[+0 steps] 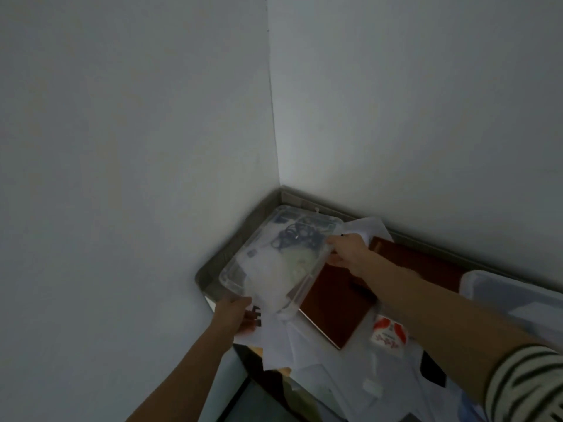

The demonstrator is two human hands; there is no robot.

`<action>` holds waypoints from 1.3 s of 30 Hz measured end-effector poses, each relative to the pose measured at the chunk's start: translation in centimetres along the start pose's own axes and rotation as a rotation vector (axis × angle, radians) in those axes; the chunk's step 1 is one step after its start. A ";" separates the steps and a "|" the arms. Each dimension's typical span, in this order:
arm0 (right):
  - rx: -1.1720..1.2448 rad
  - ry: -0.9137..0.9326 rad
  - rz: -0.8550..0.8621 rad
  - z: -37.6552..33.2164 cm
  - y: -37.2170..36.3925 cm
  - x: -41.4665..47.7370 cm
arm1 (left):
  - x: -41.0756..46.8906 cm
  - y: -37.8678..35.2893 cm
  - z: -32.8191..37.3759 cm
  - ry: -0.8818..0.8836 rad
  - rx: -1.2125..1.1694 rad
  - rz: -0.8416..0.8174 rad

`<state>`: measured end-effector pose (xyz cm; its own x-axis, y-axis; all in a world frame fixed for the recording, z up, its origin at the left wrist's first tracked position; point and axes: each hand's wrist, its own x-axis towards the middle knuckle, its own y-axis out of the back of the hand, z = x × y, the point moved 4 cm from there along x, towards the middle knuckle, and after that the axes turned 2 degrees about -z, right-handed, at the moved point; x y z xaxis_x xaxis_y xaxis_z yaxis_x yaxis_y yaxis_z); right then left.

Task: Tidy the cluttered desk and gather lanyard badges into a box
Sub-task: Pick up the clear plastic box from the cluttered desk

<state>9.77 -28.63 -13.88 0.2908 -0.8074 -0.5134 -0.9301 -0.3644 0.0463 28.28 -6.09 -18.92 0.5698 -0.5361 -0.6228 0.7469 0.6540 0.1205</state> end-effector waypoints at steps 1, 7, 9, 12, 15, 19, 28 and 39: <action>0.035 -0.015 0.009 0.2 -0.2 0.4 | 0.4 0.0 0.0 0.018 -0.060 -0.003; 0.049 0.005 -0.059 -1.2 -1.8 -0.2 | 1.0 -0.4 1.0 0.053 -0.359 -0.046; 0.041 0.028 -0.070 -2.1 -1.5 -1.2 | 0.4 -0.8 1.4 0.068 -0.485 -0.095; 0.042 0.061 -0.100 -3.0 -0.1 -3.1 | -0.6 -1.5 2.2 0.056 -0.634 -0.189; 0.101 0.126 -0.048 -3.9 3.0 -5.5 | -2.0 -2.2 3.1 0.018 -0.657 -0.244; 0.202 0.232 0.087 -5.2 9.2 -9.8 | -4.9 -3.8 3.5 -0.040 -0.577 -0.316; -0.116 0.417 0.364 -3.0 25.5 -22.1 | -14.9 -12.8 3.6 -0.292 -0.209 -0.476; -0.473 0.443 0.670 5.5 37.4 -30.2 | -20.7 -23.0 2.7 -0.729 0.433 -0.343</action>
<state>-35.04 -15.33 -1.38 -0.1238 -0.9856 0.1156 -0.7753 0.1687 0.6087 0.17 -11.46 -6.70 0.2586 -0.9645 -0.0536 0.8945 0.2181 0.3902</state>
